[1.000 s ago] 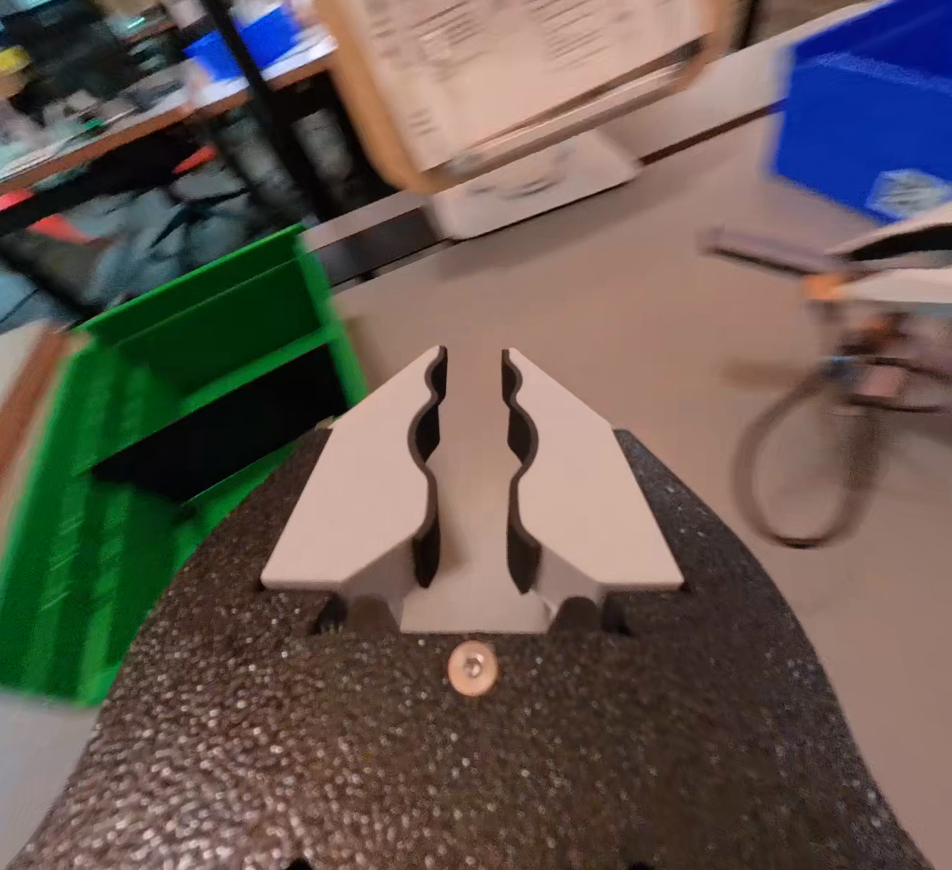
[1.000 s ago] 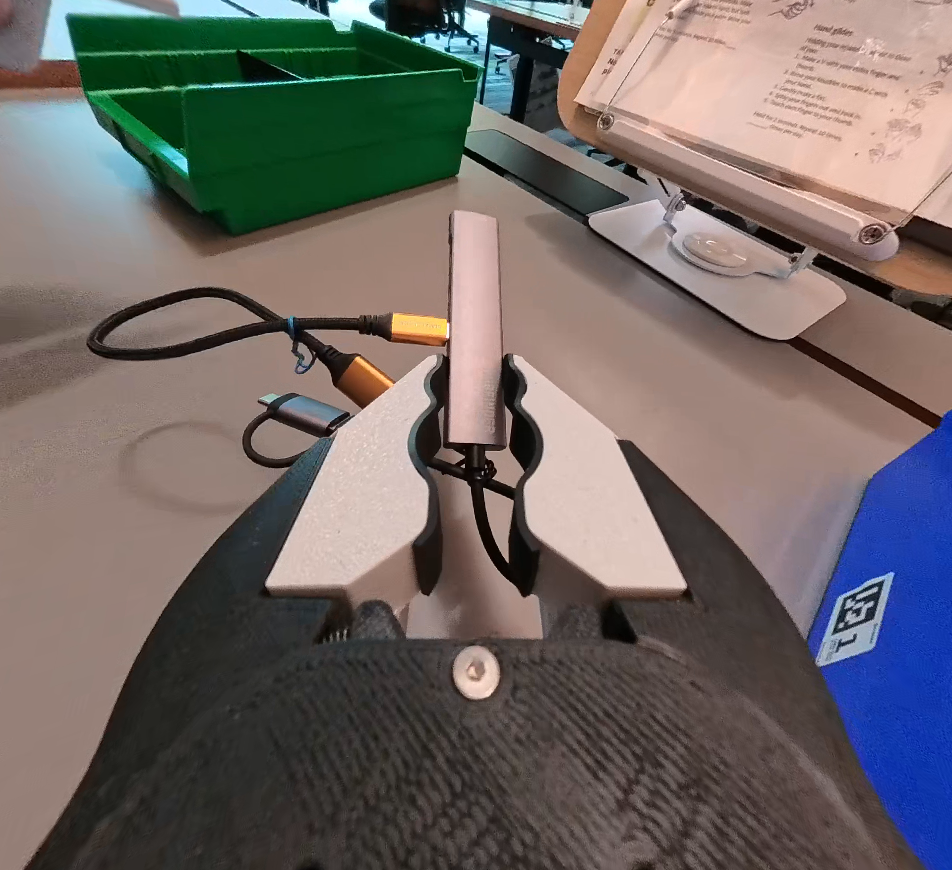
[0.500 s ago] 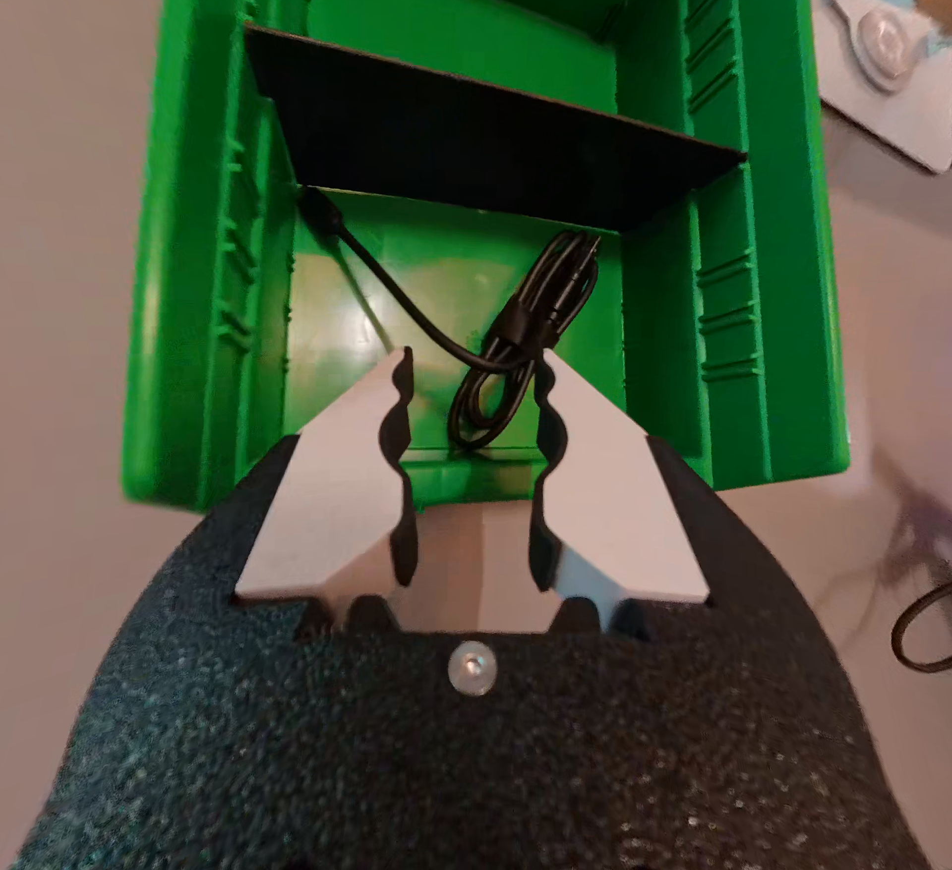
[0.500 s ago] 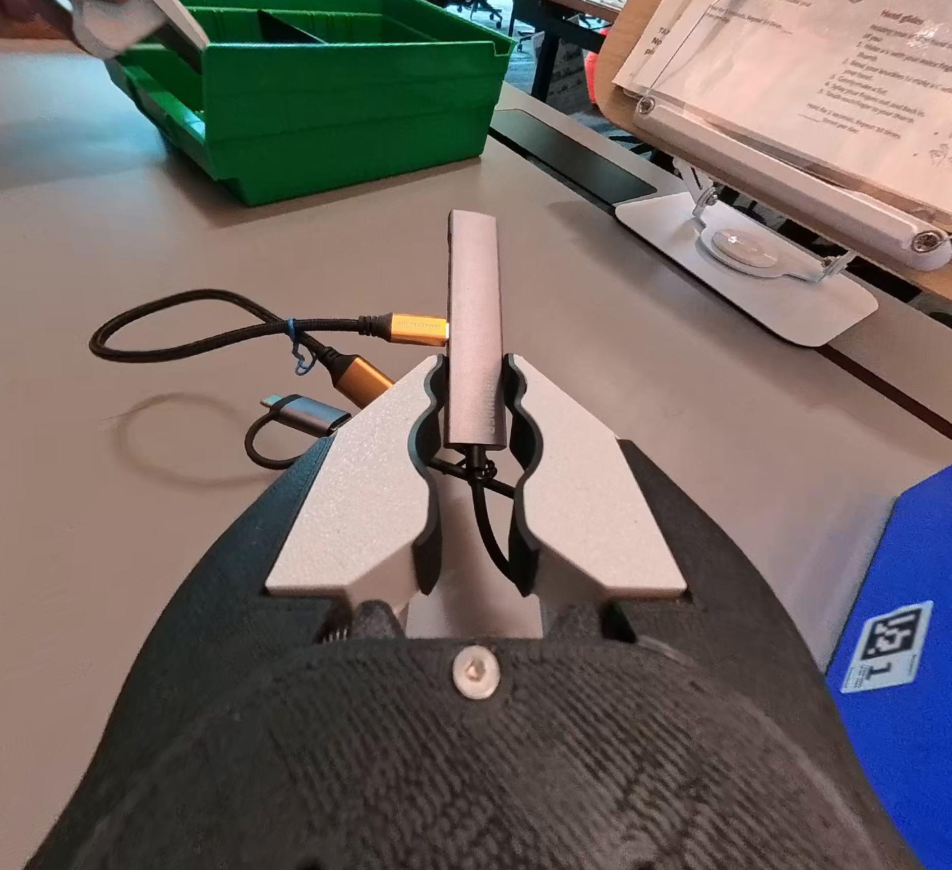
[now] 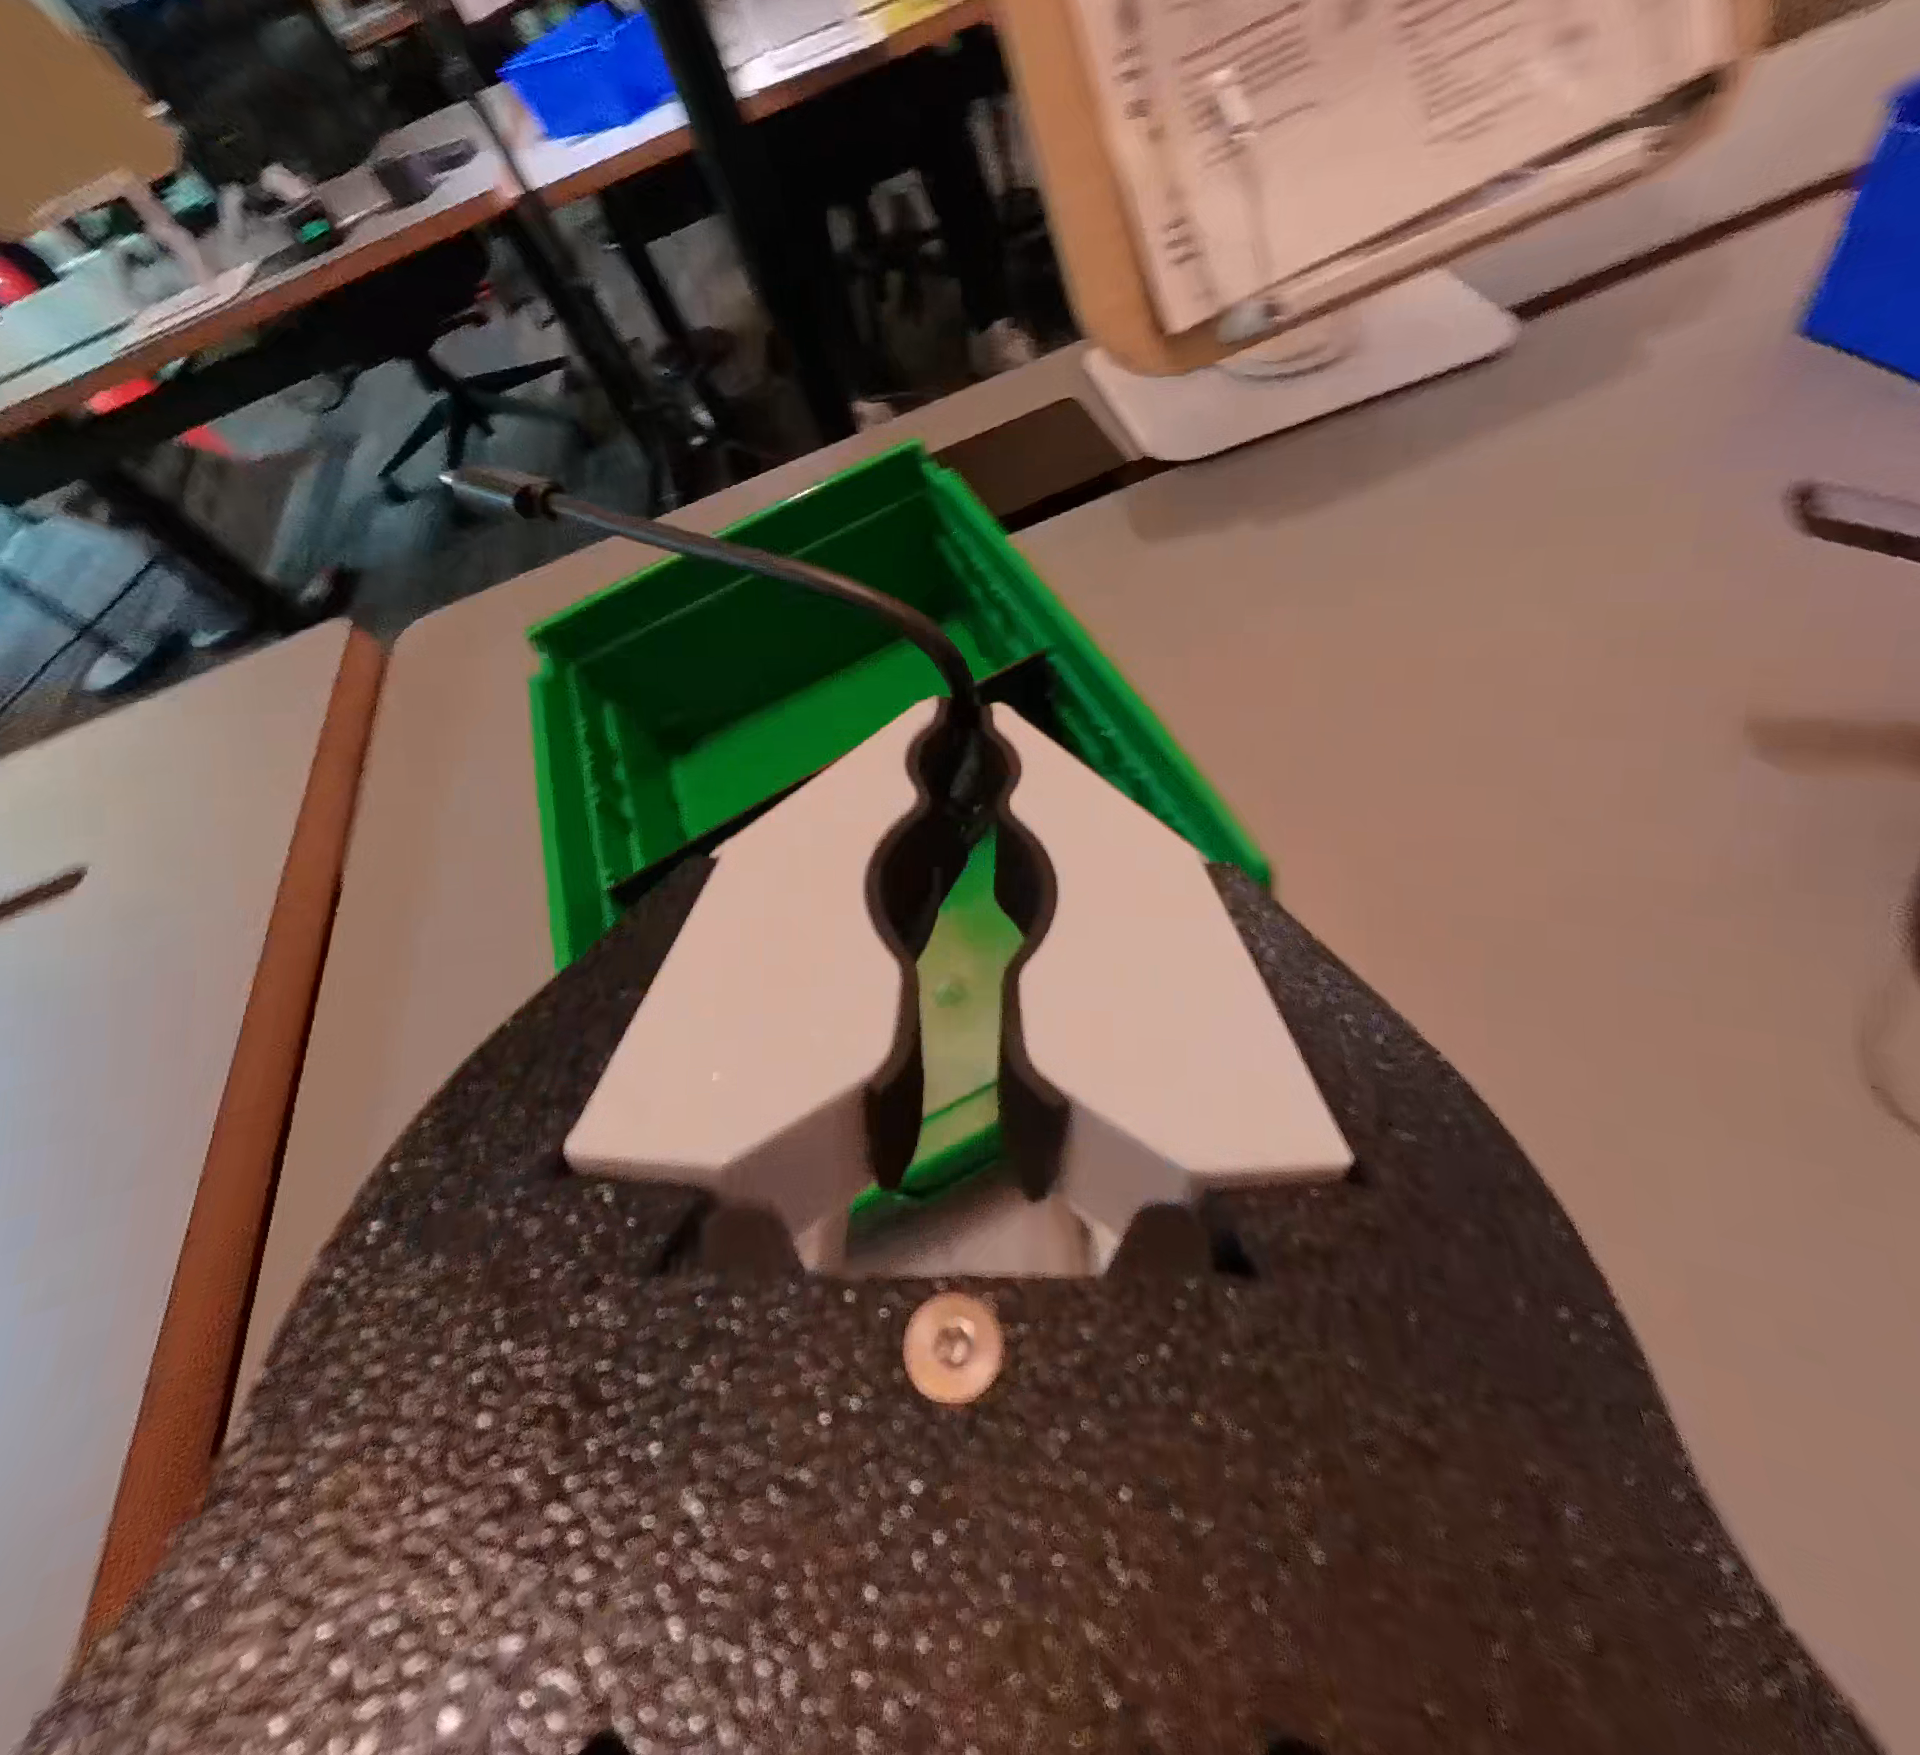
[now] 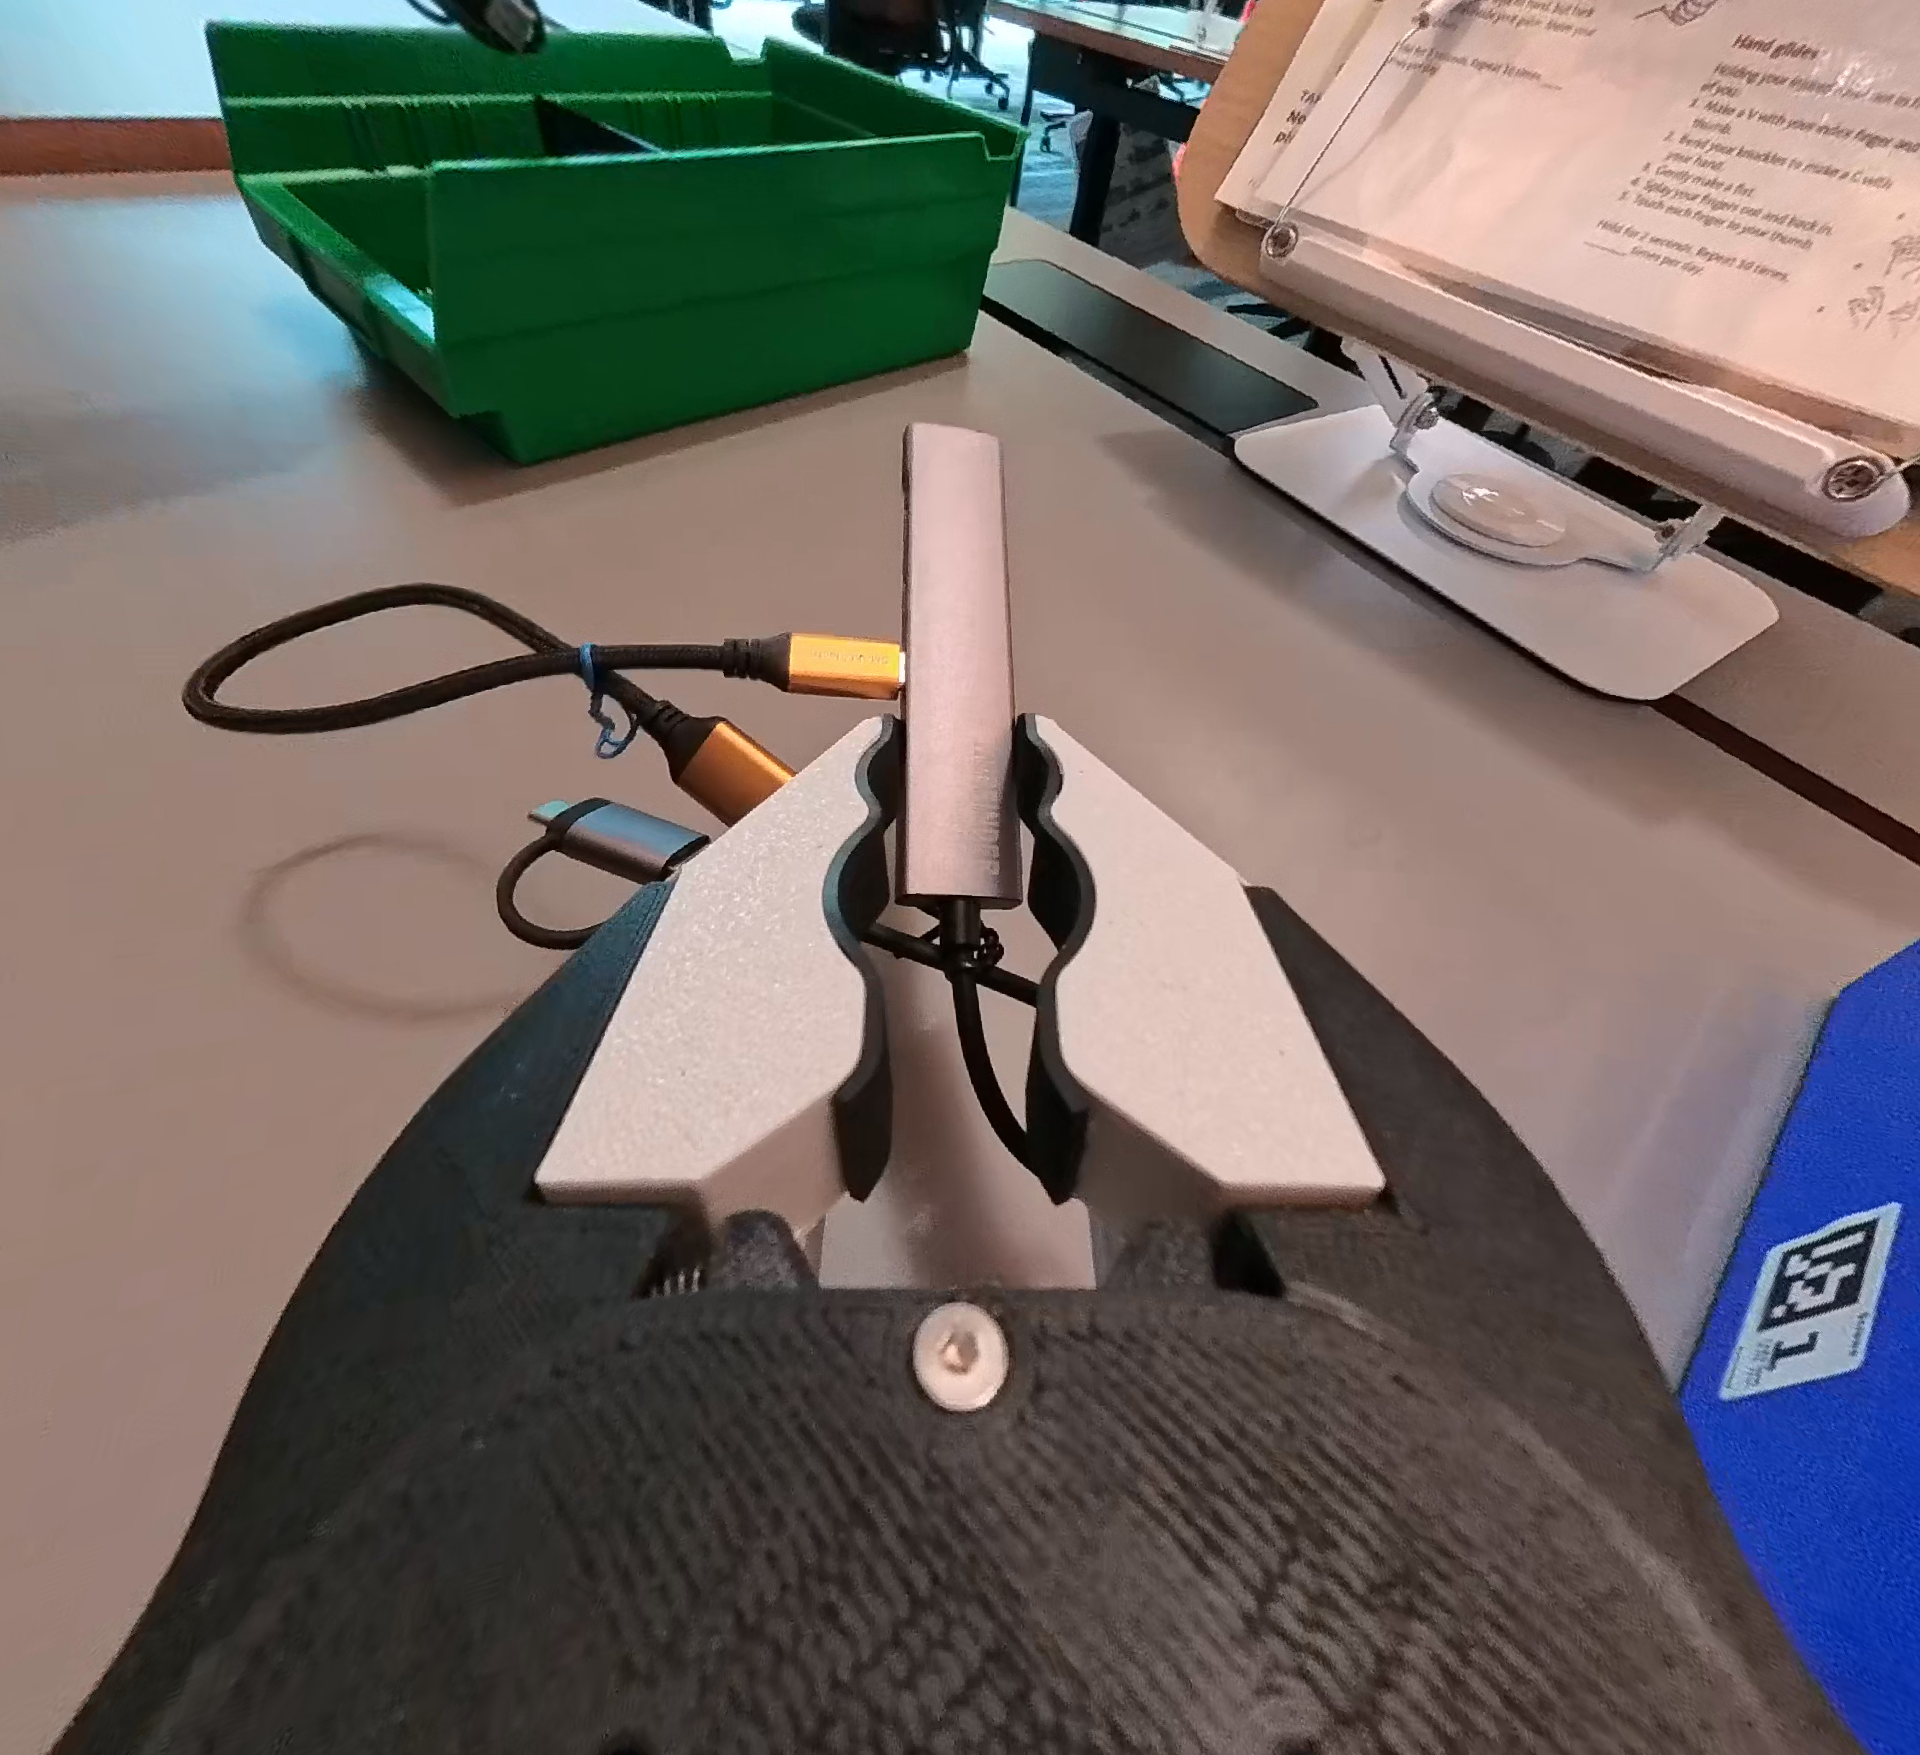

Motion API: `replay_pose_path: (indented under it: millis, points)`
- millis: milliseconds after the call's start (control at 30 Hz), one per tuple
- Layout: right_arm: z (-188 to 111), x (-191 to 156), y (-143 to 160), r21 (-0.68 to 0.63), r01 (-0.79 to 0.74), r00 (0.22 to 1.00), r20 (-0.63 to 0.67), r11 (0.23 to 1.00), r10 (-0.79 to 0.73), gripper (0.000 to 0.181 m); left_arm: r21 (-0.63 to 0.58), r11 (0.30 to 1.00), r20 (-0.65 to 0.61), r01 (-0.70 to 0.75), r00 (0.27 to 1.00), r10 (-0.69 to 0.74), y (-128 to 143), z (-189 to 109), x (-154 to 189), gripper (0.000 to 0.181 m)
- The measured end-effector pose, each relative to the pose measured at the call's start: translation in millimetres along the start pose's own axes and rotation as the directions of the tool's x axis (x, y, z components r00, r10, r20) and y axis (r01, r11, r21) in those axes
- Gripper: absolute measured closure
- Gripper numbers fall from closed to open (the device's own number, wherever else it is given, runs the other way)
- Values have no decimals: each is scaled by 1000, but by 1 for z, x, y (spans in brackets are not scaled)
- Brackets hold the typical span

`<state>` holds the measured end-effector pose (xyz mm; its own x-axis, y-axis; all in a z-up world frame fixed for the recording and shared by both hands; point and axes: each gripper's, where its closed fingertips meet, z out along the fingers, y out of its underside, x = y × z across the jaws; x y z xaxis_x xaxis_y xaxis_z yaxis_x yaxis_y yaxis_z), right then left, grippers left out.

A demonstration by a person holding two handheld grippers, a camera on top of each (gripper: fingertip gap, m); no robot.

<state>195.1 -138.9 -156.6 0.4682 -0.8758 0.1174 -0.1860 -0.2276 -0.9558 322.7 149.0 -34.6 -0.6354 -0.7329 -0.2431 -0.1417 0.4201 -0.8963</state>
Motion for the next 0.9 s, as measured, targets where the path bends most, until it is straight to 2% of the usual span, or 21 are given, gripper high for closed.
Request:
replay_pose_path:
  millis: [67, 133, 233, 333, 433, 533, 633, 700, 800, 900]
  points:
    - [-2, 1, -4, 20, -9, 1000, -2, 1000, 9, 161, -12, 998, -139, -64, 988, 62, -12, -13, 31, 180]
    - [-4, 4, -6, 27, -8, 1000, -14, 1000, 8, 161, -11, 994, -323, -108, 941, 99, -16, -26, 71, 180]
    - [-7, 11, -6, 29, -9, 999, -39, 1000, 10, 161, -13, 992, -627, -123, 774, 88, -5, -46, 135, 179]
    - [-8, 13, -6, 33, -21, 999, -41, 999, 23, 161, -37, 994, -787, -101, 616, 33, 24, -52, 175, 180]
    - [-9, 13, -4, 24, -17, 999, -40, 1000, 18, 161, -162, 985, -827, -68, 554, -98, 66, -41, 191, 180]
    - [-9, 12, -4, 19, -12, 999, -39, 1000, 12, 161, -246, 969, -780, 13, 591, -205, 92, -24, 184, 178]
    - [-8, 12, -3, 15, -12, 999, -35, 1000, 13, 161, -362, 929, -677, 72, 665, -315, 110, -10, 164, 174]
    - [-8, 11, -3, 11, -9, 999, -33, 1000, 9, 161, -454, 890, -610, 53, 710, -353, 124, -6, 155, 154]
    - [-7, 10, -2, 6, -4, 1000, -30, 1000, 4, 161, -484, 875, -521, 27, 794, -313, 124, 1, 143, 134]
    - [-7, 10, -2, 5, -4, 1000, -27, 1000, 4, 161, -428, 901, -459, -75, 877, -145, 108, 13, 134, 134]
